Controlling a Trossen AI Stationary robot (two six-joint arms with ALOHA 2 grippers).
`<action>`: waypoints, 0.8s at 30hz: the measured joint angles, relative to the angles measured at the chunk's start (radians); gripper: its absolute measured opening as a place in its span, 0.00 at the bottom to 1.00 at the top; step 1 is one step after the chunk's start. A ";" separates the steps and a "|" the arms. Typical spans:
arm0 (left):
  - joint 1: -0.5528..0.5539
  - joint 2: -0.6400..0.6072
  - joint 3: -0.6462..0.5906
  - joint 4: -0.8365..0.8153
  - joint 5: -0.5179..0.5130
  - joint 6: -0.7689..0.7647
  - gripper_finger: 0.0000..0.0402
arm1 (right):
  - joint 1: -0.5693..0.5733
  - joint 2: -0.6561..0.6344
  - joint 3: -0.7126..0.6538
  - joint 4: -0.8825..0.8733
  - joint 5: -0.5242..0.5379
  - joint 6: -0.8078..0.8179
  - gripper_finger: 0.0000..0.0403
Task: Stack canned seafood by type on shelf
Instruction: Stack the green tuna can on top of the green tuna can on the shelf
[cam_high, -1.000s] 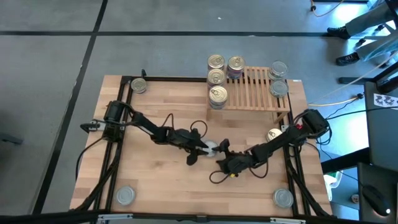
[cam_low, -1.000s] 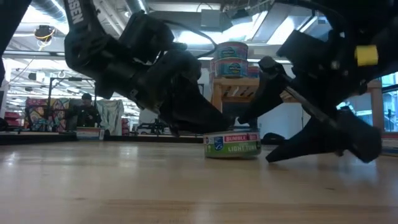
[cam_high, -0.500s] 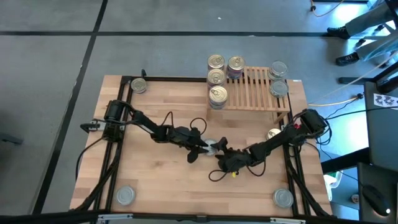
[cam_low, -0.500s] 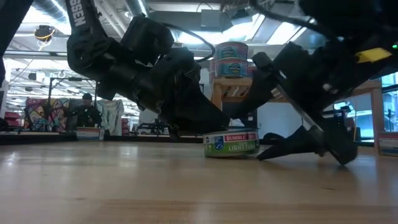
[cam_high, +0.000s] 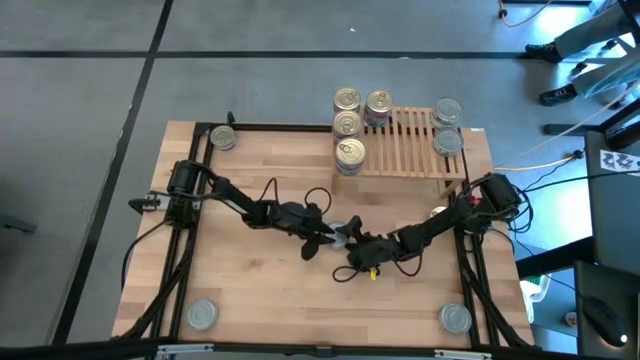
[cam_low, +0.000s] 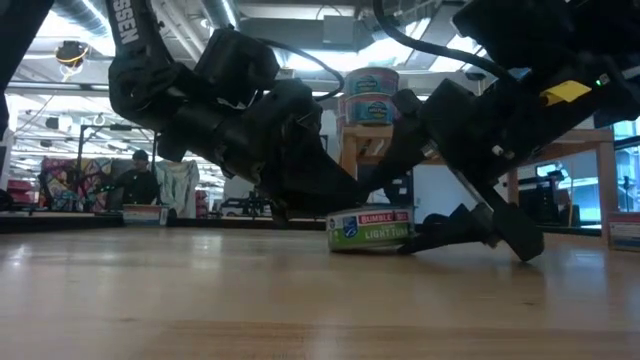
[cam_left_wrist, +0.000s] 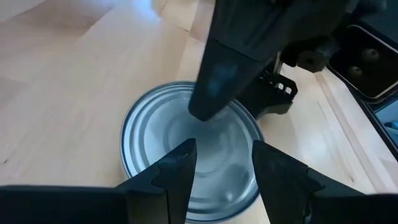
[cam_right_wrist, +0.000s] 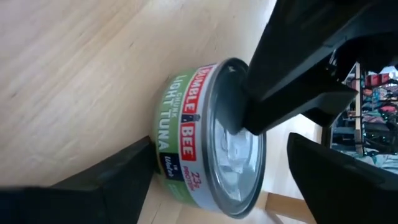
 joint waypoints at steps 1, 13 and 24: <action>0.000 0.000 -0.001 0.002 0.000 0.000 0.40 | 0.000 0.000 0.000 0.004 -0.001 -0.002 0.84; 0.003 0.000 -0.003 0.022 -0.024 -0.007 0.40 | -0.015 0.004 0.000 0.008 -0.025 0.124 0.41; 0.003 -0.046 -0.008 0.011 0.006 -0.011 0.40 | 0.021 -0.014 0.000 0.006 0.004 0.175 0.37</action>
